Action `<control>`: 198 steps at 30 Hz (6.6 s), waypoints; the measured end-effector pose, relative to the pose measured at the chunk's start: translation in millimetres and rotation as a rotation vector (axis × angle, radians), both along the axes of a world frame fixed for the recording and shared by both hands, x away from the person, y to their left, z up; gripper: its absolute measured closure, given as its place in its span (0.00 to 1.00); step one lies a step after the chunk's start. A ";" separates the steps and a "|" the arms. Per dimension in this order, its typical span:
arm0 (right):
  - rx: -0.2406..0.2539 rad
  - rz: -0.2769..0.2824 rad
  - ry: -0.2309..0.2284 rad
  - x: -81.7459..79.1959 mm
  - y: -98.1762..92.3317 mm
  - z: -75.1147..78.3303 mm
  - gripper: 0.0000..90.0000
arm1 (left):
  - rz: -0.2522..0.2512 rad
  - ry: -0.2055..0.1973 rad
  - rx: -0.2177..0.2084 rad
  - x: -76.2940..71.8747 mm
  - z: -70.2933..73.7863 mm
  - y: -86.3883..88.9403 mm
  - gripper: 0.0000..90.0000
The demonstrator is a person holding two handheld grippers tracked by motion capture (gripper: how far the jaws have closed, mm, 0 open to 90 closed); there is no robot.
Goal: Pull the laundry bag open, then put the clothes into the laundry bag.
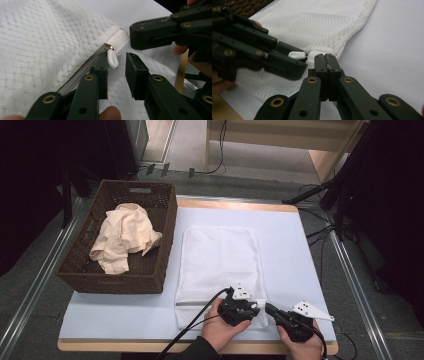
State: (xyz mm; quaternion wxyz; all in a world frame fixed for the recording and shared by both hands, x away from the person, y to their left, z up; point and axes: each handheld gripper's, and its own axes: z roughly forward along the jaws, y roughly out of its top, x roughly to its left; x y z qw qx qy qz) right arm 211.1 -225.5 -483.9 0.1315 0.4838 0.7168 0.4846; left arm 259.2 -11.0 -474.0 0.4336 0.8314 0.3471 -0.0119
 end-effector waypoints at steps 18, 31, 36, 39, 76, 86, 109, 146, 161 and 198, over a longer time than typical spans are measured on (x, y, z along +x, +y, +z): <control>0.027 -0.018 0.002 -6.0 -1.6 0.4 0.87 | -0.011 0.112 -0.109 5.5 -1.3 11.2 0.97; 0.290 0.006 0.118 14.5 -5.1 -4.9 0.93 | -0.003 0.091 -0.108 10.1 -0.6 18.8 0.97; 0.276 0.018 0.120 14.2 -4.0 -6.0 0.93 | -0.018 0.078 -0.106 10.0 -2.6 19.3 0.97; 0.276 0.028 0.133 16.6 -4.2 -7.5 0.95 | -0.015 0.080 -0.106 10.2 -4.9 20.9 0.97; 0.167 -0.086 0.001 -0.1 -14.0 9.6 0.99 | 0.123 0.057 -0.042 4.8 2.2 78.2 0.97; 0.129 -0.055 -0.025 -2.3 -5.2 11.9 0.99 | 0.146 0.006 -0.012 -5.4 7.8 110.7 0.97; 0.122 -0.088 -0.019 -2.0 -13.3 9.3 0.99 | 0.275 -0.018 -0.005 -15.9 16.2 175.5 0.97; 0.060 -0.101 0.059 6.3 -18.2 -2.3 0.98 | 0.311 0.002 -0.010 -29.3 6.9 218.6 0.97; 0.060 -0.117 -0.056 0.2 -20.7 6.9 0.60 | 0.323 -0.132 -0.044 -35.3 19.5 209.1 0.65; -0.138 0.281 0.011 46.1 97.4 9.2 0.53 | 0.085 -0.058 0.054 -36.3 -5.9 122.4 0.85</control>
